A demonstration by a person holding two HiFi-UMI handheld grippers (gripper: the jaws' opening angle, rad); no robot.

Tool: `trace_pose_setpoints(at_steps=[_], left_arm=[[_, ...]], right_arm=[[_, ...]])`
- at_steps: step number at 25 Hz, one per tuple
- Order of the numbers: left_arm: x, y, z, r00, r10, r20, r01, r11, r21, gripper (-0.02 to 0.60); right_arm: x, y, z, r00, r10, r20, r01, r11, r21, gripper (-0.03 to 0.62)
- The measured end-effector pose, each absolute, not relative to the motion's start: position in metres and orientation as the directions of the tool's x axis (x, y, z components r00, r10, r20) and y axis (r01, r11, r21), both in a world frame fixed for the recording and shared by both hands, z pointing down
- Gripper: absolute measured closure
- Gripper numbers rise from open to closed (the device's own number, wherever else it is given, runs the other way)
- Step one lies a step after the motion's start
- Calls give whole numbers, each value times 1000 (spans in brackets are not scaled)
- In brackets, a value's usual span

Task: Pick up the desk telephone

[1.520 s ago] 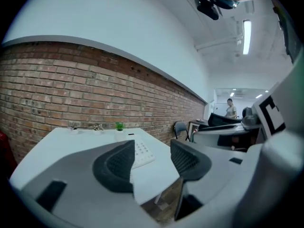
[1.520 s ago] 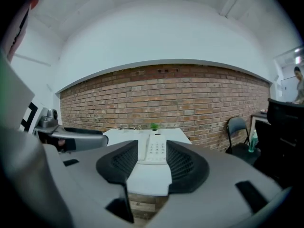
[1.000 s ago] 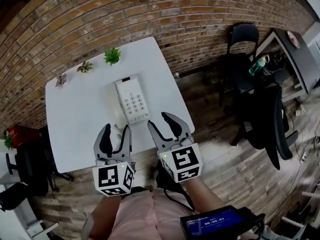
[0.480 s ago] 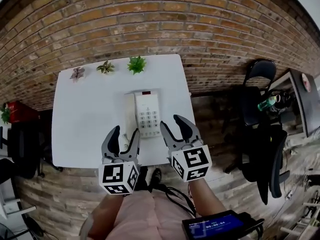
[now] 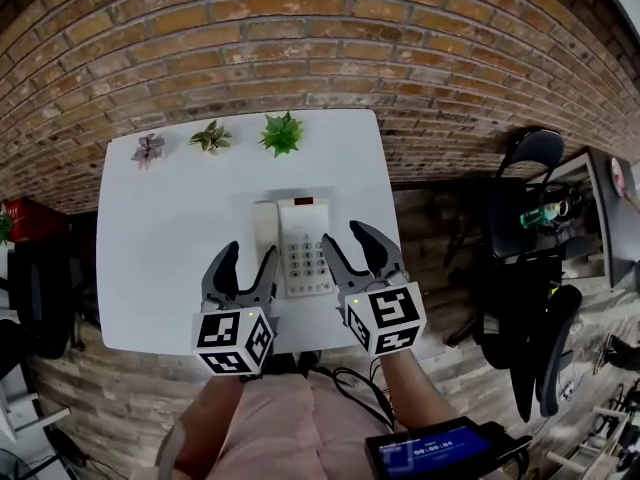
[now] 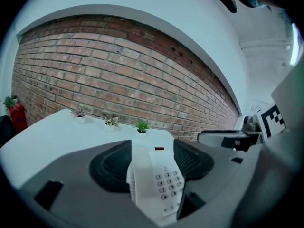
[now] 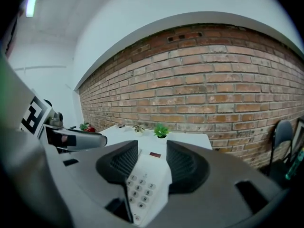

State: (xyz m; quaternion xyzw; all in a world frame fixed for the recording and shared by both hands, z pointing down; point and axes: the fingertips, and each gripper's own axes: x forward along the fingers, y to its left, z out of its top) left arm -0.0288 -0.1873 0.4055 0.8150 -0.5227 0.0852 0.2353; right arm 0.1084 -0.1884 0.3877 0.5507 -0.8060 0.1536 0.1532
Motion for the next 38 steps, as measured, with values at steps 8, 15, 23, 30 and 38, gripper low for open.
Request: trace_pose_setpoints(at_steps=[8, 15, 23, 30, 38], left_arm=[[-21, -219, 440, 463, -761, 454, -882, -347, 319, 270], [-16, -236, 481, 516, -687, 511, -849, -335, 408, 221], [-10, -244, 514, 565, -620, 544, -813, -307, 495, 192], [1, -244, 527, 639, -563, 523, -743, -276, 610, 183], [6, -241, 537, 688, -527, 499, -661, -172, 731, 183]], right_arm=[[109, -216, 425, -349, -802, 484, -934, 336, -117, 378], [102, -231, 462, -372, -761, 530, -927, 335, -169, 326], [96, -235, 501, -389, -699, 600, -921, 315, -231, 258], [90, -236, 523, -423, -651, 631, -906, 313, -285, 243], [87, -236, 532, -493, -608, 622, -868, 301, -394, 235]])
